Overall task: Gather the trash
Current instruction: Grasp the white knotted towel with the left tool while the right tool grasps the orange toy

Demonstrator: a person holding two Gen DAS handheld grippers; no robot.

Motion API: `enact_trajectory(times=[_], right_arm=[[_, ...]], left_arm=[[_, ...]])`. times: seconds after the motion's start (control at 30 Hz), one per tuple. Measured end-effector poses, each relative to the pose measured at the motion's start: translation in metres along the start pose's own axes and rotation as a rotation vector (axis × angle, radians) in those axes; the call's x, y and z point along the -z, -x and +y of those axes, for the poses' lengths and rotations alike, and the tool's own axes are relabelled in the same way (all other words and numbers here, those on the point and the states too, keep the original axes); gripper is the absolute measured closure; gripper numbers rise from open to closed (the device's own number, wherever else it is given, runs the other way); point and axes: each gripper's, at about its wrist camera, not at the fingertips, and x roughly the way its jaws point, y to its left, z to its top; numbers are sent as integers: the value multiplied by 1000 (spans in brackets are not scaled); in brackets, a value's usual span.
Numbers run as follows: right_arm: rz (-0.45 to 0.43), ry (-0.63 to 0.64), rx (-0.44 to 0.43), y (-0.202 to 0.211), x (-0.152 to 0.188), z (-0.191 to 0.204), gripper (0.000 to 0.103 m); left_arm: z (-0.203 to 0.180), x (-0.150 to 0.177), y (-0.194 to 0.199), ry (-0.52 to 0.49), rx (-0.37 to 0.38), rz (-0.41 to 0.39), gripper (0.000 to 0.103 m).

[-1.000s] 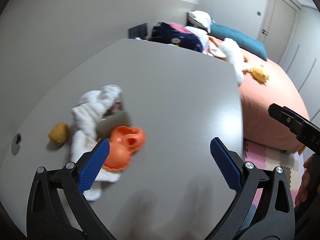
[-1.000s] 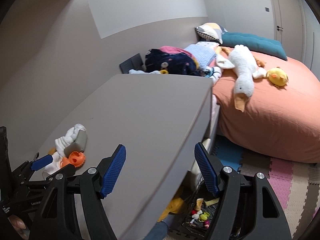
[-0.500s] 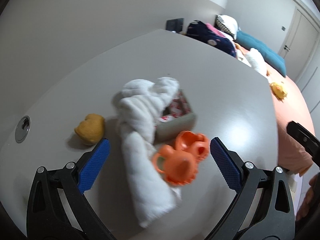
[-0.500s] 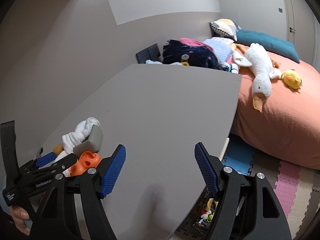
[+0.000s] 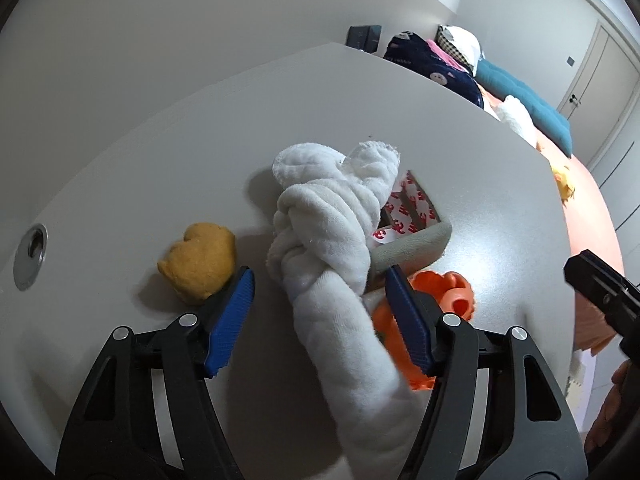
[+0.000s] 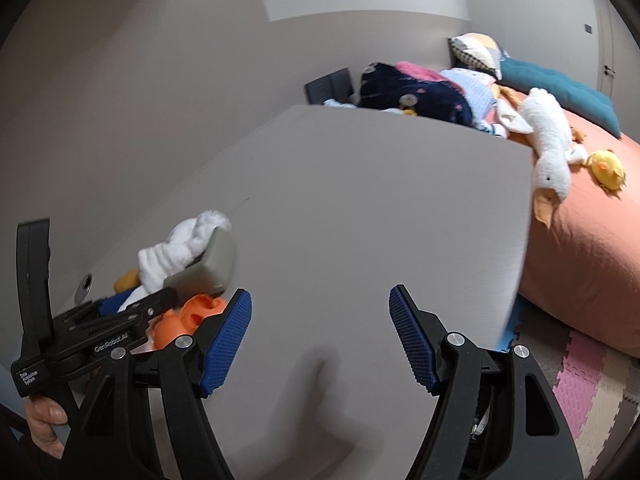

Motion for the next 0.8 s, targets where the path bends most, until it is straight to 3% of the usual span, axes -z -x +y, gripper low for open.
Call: enact_trajectory(times=[0.2, 0.4, 0.5, 0.6, 0.67, 0.8], right_arm=[[27, 28, -27, -11, 5, 17, 31], [45, 46, -36, -21, 8, 27, 31], [53, 53, -49, -25, 9, 34, 31], [65, 74, -63, -30, 12, 43, 31], [73, 81, -73, -33, 13, 48, 31], [93, 115, -103, -40, 16, 60, 31]], left_arm=[[25, 1, -1, 97, 119, 22, 39], [33, 2, 1, 110, 79, 4, 52], [22, 4, -1, 38, -19, -8, 57], [15, 4, -3, -8, -94, -15, 72], [18, 2, -1, 5, -78, -18, 78], [23, -4, 13, 7, -65, -53, 78]])
